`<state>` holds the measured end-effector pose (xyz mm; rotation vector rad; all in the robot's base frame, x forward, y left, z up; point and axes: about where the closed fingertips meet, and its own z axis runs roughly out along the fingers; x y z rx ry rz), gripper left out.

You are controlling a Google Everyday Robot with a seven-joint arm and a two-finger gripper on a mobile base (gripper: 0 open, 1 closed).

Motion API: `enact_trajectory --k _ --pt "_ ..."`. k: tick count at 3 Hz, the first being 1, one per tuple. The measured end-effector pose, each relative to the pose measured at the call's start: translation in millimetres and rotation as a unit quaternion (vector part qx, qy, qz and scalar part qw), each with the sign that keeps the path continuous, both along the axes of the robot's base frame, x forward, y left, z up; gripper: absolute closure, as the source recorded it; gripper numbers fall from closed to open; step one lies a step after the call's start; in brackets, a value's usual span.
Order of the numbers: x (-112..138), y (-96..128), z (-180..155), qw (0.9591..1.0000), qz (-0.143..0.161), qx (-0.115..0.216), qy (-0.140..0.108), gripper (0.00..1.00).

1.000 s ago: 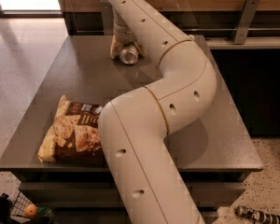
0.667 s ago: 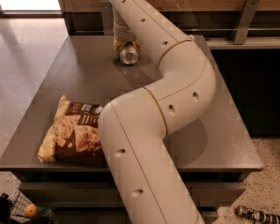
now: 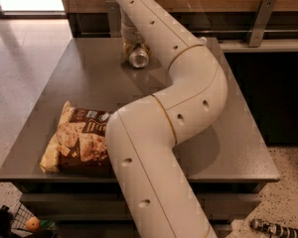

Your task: Place 7up can upright

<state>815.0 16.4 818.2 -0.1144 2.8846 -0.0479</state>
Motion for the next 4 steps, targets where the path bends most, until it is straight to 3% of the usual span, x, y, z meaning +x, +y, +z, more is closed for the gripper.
enact_trajectory --k 2,3,4 --pt "1.2 1.7 1.3 1.0000 0.002 0.001 0.000 1.00" --pt "5.8 -22.6 38.2 0.9985 -0.015 -0.032 -0.043 1.00" --pt "3.2 -38.5 63.1 0.9959 -0.028 -0.060 -0.062 1.00"
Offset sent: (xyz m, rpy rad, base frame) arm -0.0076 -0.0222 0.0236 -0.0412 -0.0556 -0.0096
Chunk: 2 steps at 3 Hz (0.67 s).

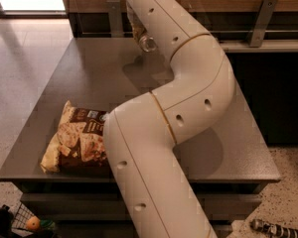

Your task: Place 7up can upright

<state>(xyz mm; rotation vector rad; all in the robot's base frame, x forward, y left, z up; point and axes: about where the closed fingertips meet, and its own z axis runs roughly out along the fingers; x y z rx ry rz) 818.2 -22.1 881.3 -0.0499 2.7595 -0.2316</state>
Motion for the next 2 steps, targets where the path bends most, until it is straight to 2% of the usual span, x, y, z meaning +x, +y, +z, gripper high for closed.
enact_trajectory --k 2 --pt "-26.8 -28.0 54.2 0.9988 -0.025 -0.040 -0.016 1.00"
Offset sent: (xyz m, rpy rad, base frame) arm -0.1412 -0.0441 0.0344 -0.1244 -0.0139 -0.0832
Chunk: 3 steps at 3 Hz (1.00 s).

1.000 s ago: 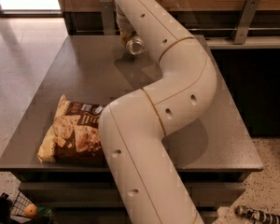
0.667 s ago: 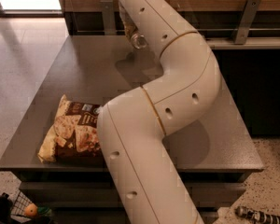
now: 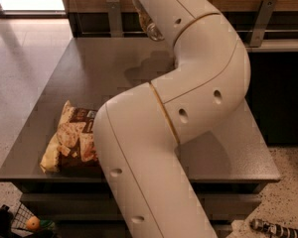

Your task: Place 7up can upright

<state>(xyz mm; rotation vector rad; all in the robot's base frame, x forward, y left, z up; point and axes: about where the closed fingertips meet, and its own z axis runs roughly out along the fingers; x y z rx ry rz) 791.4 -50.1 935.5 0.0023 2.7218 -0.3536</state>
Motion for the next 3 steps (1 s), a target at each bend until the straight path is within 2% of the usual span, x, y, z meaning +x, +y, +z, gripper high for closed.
enact_trajectory --k 1,2,3 --pt "-15.5 -9.6 17.3 1.0000 -0.004 -0.002 -0.008 1.00" --pt "-27.5 -2.2 55.7 0.9955 0.048 0.031 -0.076 1.00" --pt "-51.6 -6.7 77.9 0.9797 0.136 0.073 -0.128 1.00"
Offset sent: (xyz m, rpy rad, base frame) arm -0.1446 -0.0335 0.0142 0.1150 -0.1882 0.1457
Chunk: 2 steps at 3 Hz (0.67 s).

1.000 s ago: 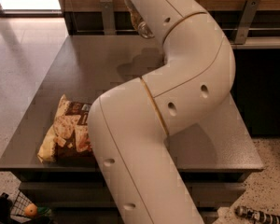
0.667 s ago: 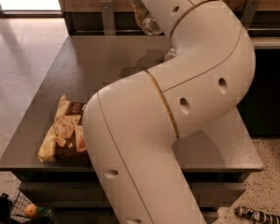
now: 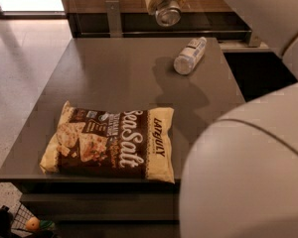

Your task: Place 7up can upright

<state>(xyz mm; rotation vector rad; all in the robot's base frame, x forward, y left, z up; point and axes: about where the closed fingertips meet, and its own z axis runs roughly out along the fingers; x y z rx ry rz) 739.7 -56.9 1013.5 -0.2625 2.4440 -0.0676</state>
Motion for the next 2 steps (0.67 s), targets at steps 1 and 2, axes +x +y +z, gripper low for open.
enact_trajectory --k 1,2 --pt "-25.7 -18.2 7.9 0.9950 0.081 0.037 -0.043 1.00" --pt "-1.4 -3.5 -15.6 0.9751 0.161 0.119 -0.094 1.00"
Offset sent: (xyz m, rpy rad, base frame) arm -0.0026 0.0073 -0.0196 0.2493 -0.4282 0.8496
